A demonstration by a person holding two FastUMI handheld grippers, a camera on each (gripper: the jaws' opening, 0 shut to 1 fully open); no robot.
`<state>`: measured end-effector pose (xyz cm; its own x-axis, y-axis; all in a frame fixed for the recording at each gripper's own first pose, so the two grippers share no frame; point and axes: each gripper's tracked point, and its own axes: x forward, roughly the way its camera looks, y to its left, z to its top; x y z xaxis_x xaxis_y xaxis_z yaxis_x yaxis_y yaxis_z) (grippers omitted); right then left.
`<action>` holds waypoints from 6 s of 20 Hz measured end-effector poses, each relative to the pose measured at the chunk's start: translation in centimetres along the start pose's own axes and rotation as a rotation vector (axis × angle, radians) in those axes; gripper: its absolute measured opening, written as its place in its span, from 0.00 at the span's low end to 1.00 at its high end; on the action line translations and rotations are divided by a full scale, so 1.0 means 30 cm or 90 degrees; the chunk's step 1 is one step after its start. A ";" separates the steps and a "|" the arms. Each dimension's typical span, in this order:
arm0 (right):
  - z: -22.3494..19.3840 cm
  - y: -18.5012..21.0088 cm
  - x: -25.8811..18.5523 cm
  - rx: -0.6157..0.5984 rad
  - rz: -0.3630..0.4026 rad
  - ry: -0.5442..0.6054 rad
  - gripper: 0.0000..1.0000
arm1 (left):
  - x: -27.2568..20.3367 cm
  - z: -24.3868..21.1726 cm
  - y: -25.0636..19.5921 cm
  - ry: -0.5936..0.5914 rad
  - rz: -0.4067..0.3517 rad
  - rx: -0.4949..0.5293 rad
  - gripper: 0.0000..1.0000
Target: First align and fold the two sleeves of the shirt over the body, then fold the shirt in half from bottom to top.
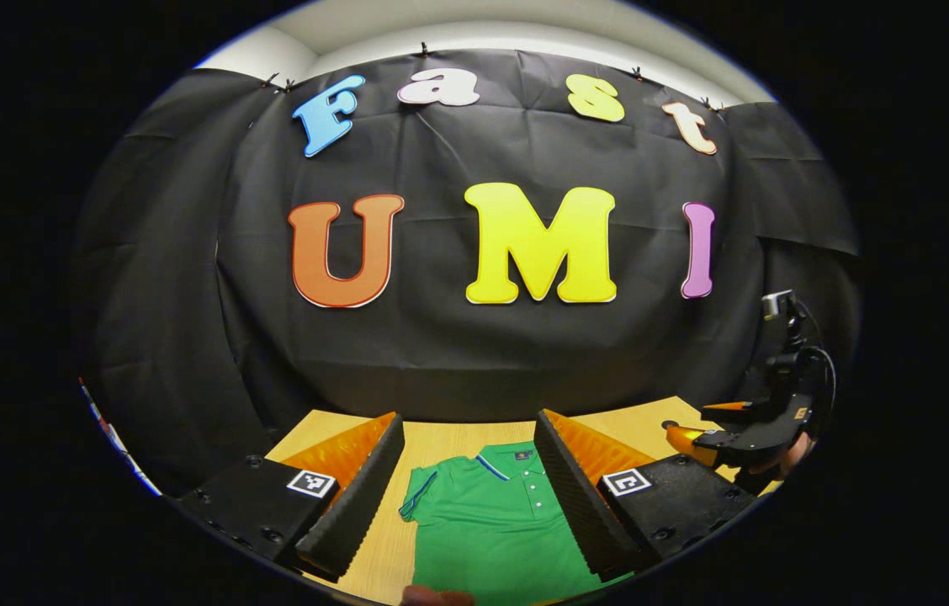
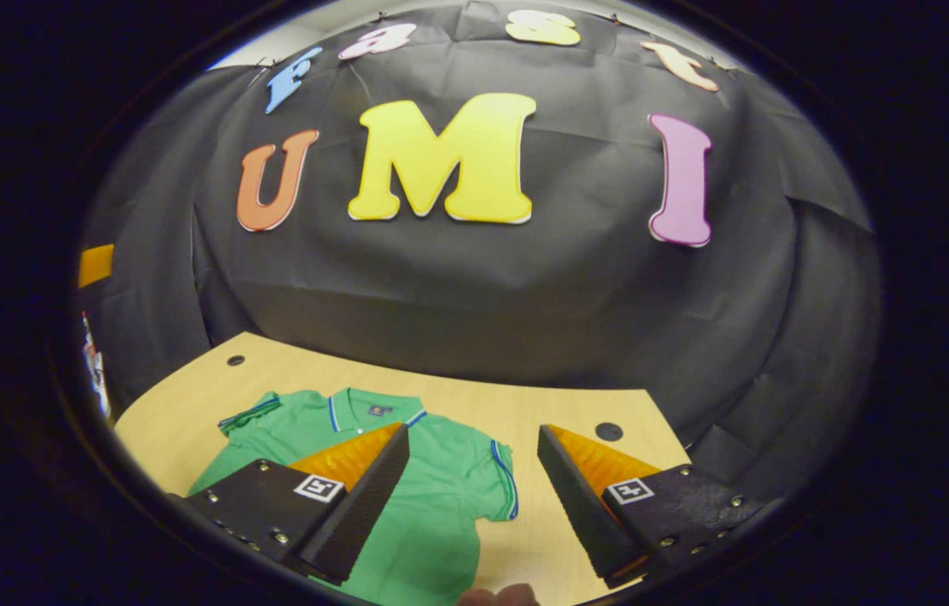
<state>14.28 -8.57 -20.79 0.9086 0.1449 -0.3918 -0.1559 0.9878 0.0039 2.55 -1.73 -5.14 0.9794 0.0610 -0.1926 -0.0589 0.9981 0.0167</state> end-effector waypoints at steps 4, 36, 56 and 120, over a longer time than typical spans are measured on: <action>-0.169 -0.067 0.211 -0.031 0.016 0.068 0.98 | 0.015 -0.076 -0.006 0.042 0.018 -0.001 0.99; -0.305 -0.134 0.450 0.120 0.047 0.166 0.01 | -0.056 -0.258 0.045 0.130 0.089 -0.021 1.00; -0.214 0.388 0.447 0.033 0.082 0.197 0.01 | -0.214 -0.238 0.317 0.096 0.175 -0.050 1.00; -0.104 0.224 -0.543 0.104 -0.040 0.138 0.84 | 0.773 -0.990 0.343 0.315 -0.147 0.058 0.44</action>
<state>-2.78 -4.48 -17.24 0.8079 0.0846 -0.5832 -0.0211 0.9932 0.1148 18.91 10.11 -38.59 0.7559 -0.1428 -0.6389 0.1859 0.9826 0.0003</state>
